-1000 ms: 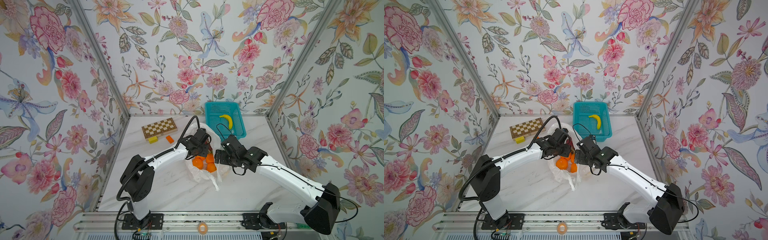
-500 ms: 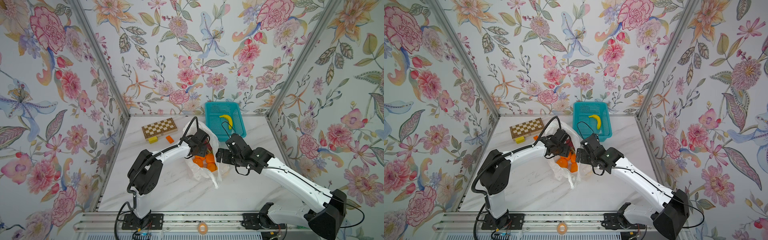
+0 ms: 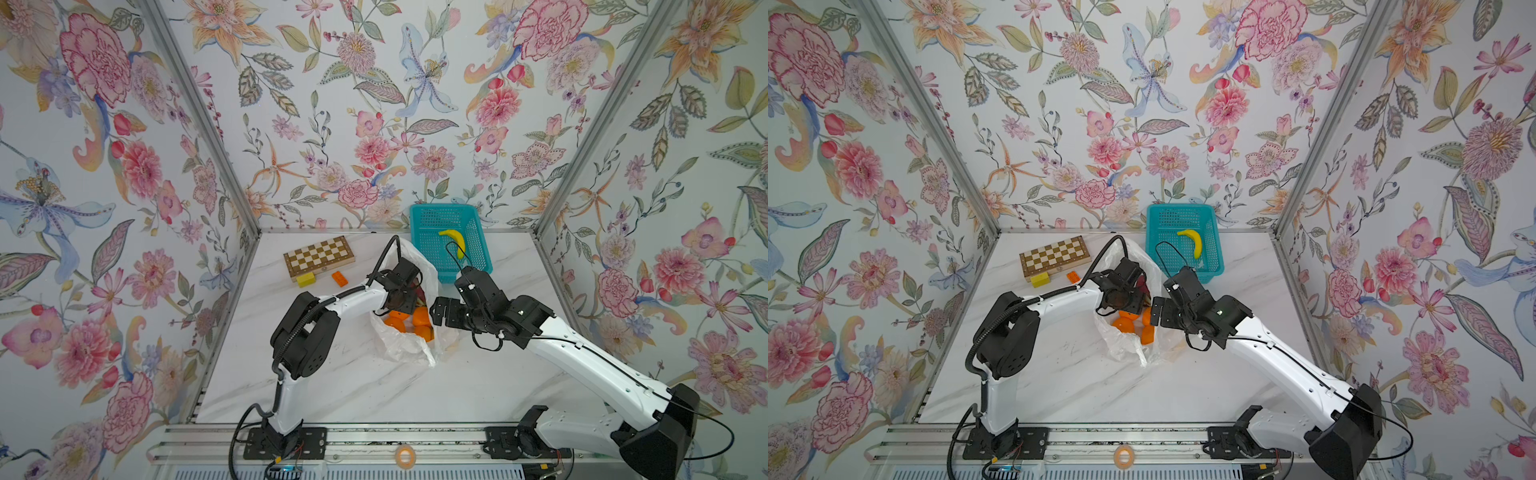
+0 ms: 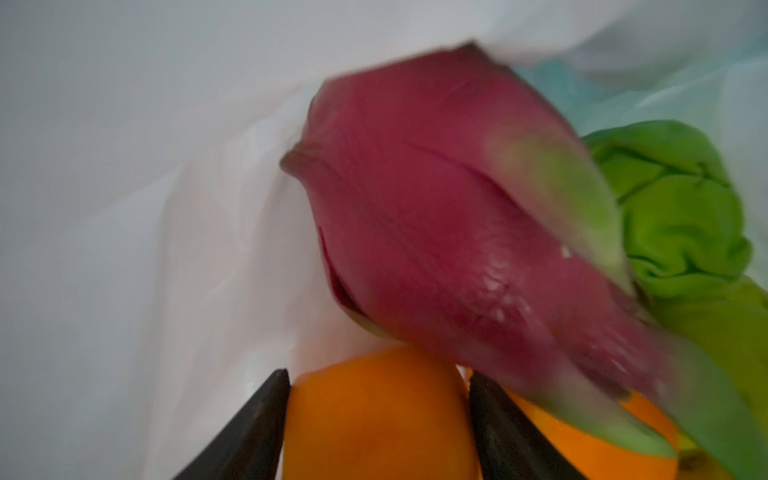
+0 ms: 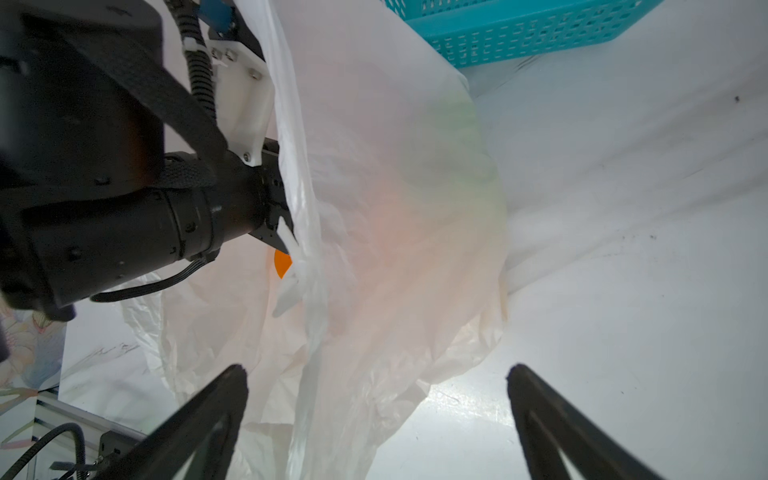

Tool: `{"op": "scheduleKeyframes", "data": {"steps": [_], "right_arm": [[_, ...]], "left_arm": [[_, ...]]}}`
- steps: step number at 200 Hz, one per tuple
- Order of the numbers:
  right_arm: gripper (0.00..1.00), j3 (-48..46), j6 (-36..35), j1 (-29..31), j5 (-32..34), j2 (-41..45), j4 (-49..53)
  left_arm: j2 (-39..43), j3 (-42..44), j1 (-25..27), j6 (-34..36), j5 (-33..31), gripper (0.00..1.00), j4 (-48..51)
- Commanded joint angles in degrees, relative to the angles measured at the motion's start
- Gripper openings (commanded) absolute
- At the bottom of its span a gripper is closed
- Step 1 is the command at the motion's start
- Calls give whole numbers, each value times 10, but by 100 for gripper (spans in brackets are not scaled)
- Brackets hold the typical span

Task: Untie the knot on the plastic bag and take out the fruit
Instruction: 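Grasp an orange inside the bag with the left gripper and lift it out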

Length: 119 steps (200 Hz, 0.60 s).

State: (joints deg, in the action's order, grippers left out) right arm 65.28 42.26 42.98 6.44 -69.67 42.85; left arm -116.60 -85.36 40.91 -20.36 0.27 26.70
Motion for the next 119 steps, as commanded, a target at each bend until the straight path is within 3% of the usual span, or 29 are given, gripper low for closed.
{"op": "scheduleKeyframes", "data": {"steps": [1,18,51,119], "right_arm": [[99,14,-6,-4,-4,12,7],[99,15,-7,-4,-3,12,7],[99,20,-5,-5,-2,8,7],[99,37,13,-10,-8,9,3]], "left_arm": [[-13,3,-9,0,10,72,18],[-8,11,-11,-1,14,71,14],[12,20,-13,-1,30,57,2],[86,34,-14,-8,46,53,0]]}}
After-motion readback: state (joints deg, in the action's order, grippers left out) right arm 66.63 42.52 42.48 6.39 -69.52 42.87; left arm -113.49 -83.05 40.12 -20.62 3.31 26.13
